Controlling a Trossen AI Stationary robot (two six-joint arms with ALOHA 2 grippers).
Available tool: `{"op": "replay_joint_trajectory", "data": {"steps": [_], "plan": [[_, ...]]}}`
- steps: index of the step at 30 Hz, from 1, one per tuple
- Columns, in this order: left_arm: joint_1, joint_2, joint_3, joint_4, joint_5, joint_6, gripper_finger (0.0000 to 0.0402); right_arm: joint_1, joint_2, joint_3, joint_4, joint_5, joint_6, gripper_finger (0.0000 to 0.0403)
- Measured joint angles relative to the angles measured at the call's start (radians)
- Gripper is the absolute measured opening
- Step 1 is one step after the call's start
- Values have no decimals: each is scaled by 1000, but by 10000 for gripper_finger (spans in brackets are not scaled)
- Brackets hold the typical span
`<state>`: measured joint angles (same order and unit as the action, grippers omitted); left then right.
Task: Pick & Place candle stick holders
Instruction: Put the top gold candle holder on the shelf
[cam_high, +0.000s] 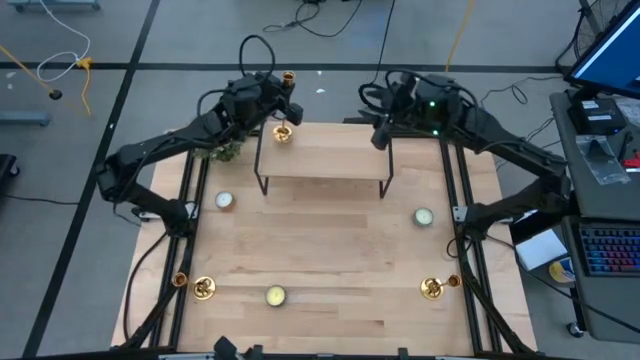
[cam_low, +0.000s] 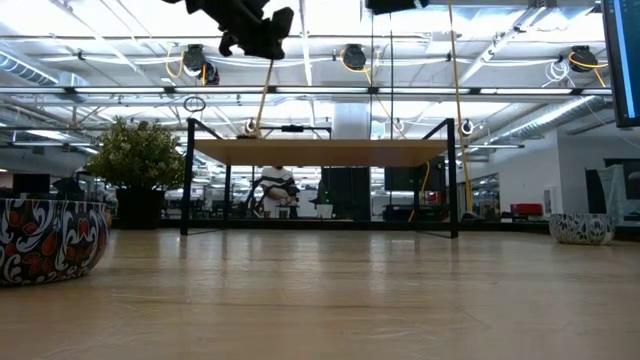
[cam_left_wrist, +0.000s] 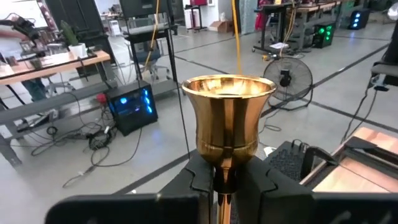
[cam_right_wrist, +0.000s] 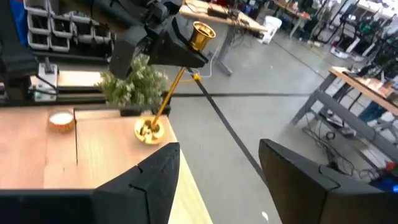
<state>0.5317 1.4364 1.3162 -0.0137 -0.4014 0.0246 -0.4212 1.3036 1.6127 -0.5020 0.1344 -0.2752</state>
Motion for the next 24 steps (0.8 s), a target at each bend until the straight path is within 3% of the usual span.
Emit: {"op": "replay_joint_trajectory", "data": {"steps": [8, 15, 24], "plan": [[18, 4, -1, 15, -18, -2, 30, -41, -77, 0, -135, 0, 54, 185], [18, 4, -1, -14, -49, -4, 34, -50, -109, 0, -156, 0, 50, 148], [18, 4, -3, -9, -78, -19, 30, -50, -115, 0, -185, 0, 46, 130]]}}
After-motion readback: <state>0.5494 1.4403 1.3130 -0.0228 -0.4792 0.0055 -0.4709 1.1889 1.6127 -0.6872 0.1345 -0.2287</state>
